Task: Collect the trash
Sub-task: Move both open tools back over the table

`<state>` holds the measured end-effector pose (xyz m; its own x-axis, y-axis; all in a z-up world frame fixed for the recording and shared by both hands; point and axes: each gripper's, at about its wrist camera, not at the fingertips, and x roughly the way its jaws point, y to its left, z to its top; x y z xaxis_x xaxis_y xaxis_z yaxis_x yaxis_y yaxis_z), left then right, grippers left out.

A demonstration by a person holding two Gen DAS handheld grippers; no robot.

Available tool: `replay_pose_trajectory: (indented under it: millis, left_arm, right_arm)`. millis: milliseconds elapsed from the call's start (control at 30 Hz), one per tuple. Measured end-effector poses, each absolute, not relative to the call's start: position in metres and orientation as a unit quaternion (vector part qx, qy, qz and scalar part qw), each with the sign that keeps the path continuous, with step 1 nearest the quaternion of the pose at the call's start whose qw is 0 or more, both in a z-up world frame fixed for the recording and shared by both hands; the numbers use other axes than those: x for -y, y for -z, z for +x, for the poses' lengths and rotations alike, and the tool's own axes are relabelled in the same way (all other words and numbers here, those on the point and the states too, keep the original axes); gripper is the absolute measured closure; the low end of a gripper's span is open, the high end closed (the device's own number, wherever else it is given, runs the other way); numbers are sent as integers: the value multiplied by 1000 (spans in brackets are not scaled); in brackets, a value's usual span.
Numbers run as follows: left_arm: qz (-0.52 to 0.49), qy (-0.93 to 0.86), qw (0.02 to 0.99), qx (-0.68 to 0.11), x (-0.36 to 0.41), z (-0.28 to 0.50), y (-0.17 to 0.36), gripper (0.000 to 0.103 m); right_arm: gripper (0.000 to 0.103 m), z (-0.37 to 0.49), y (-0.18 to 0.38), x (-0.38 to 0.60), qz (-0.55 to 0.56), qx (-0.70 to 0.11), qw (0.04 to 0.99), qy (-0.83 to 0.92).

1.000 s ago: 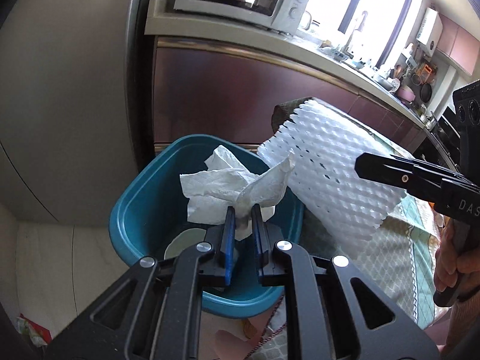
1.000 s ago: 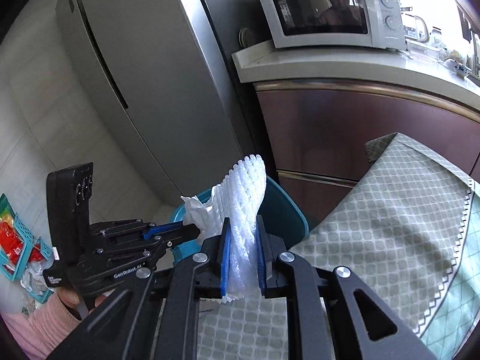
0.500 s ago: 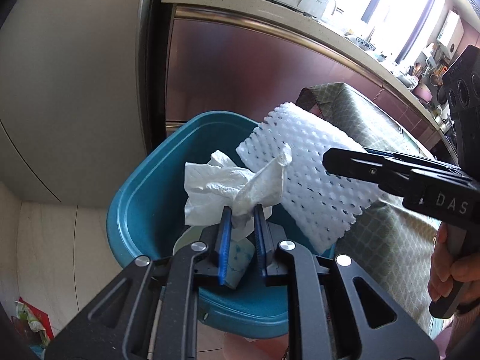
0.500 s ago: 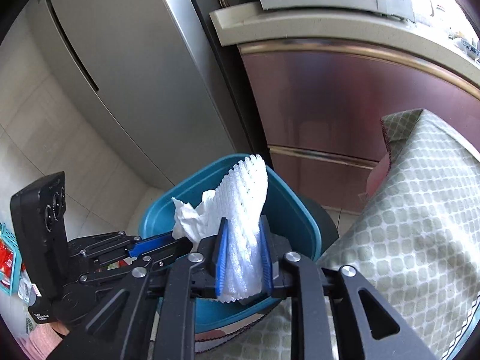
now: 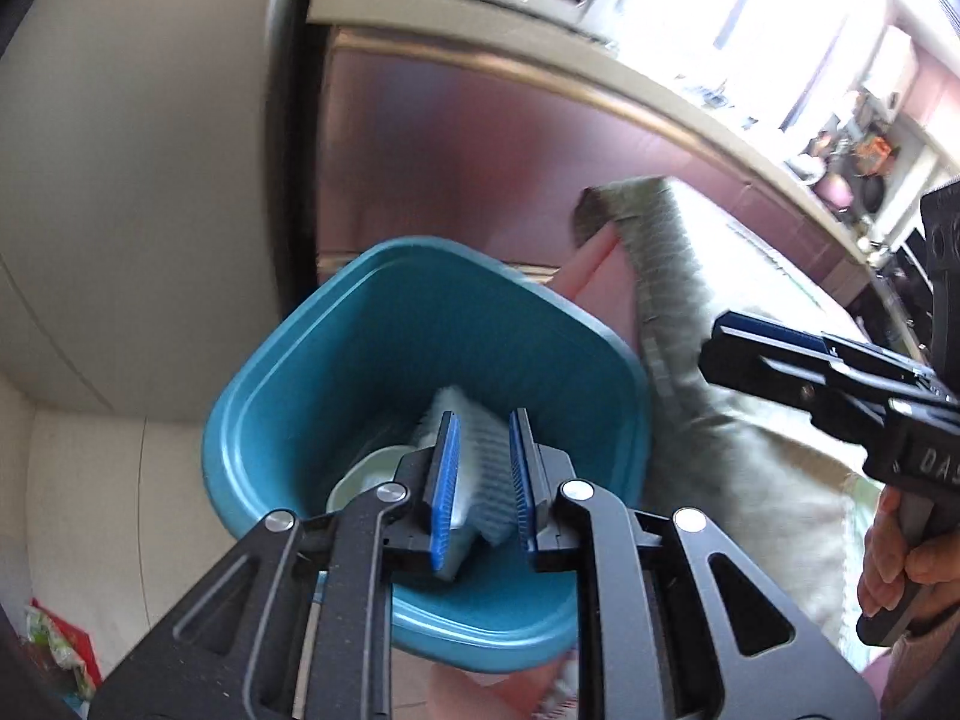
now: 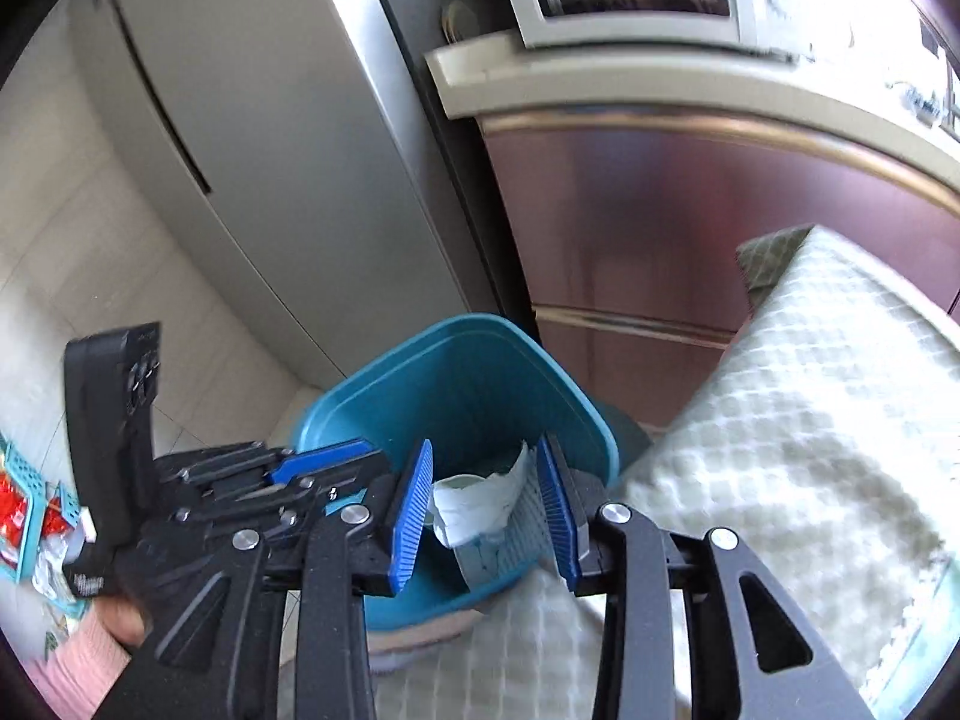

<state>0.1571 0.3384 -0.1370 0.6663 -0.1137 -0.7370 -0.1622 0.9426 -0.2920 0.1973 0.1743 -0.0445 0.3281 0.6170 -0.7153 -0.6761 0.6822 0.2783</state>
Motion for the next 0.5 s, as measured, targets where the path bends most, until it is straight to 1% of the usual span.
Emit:
replay_pose_trajectory:
  millis: [100, 167, 300, 333, 500]
  left_arm:
    - [-163, 22, 909, -383, -320, 151, 117, 86]
    - [-153, 46, 917, -366, -304, 148, 103, 81]
    - [-126, 101, 927, -339, -262, 143, 81, 76]
    - [-120, 118, 927, -334, -249, 143, 76, 74]
    - [-96, 196, 919, -329, -185, 143, 65, 71]
  right_arm:
    - [68, 177, 24, -147, -27, -397, 824, -403]
    - [66, 163, 15, -121, -20, -382, 832, -402]
    - [64, 137, 2, -64, -7, -356, 852, -384]
    - [64, 131, -1, -47, 1, -351, 858, -376]
    - [62, 105, -6, 41, 42, -335, 890, -305]
